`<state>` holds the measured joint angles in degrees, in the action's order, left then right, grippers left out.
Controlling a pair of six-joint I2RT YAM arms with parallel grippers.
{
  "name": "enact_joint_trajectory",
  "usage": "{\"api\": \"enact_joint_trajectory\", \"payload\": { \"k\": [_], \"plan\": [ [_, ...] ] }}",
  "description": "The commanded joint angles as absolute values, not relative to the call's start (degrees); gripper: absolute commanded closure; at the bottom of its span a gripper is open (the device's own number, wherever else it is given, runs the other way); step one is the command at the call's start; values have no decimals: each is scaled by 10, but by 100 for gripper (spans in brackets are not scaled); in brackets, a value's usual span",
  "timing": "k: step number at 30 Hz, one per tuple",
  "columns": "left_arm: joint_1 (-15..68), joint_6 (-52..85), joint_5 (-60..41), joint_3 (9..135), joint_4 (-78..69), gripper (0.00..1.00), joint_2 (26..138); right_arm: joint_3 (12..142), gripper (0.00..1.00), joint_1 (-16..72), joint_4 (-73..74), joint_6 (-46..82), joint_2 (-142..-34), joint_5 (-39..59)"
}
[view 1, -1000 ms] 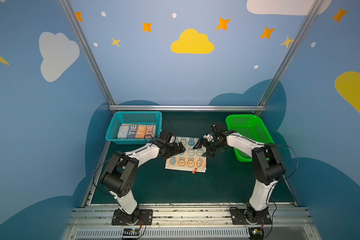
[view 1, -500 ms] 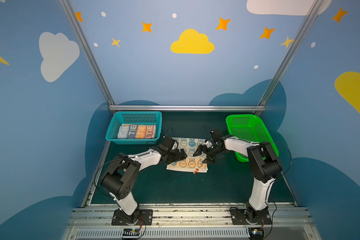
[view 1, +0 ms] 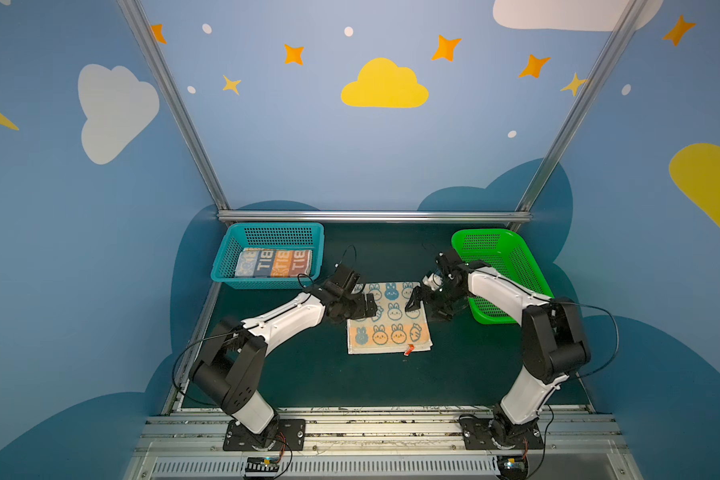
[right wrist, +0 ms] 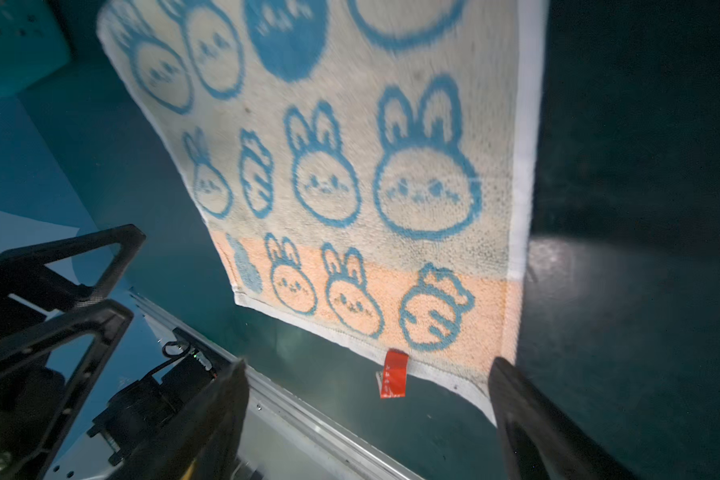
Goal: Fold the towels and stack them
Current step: 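Move both grippers to the folded towel's far edge and pinch it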
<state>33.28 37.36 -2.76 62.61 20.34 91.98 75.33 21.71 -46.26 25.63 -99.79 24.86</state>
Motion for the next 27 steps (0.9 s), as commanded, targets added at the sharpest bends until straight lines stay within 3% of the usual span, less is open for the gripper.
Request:
{"api": "enact_joint_trajectory", "payload": {
  "k": [1,4,8,11,18,27],
  "plan": [
    [326,299,40,677,227,1,939,841,11,210,-530,200,-1009,144],
    [312,288,47,752,264,1,993,914,11,196,-564,195,-1073,136],
    [294,300,-36,823,268,1,1064,934,11,186,-502,230,-1112,226],
    [287,325,-95,838,224,1,1105,970,11,183,-482,260,-1161,272],
    [274,325,-104,853,212,1,1168,1042,11,180,-462,293,-1257,337],
    [248,307,-95,836,207,1,1207,1056,11,164,-461,281,-1314,336]
  ]
}}
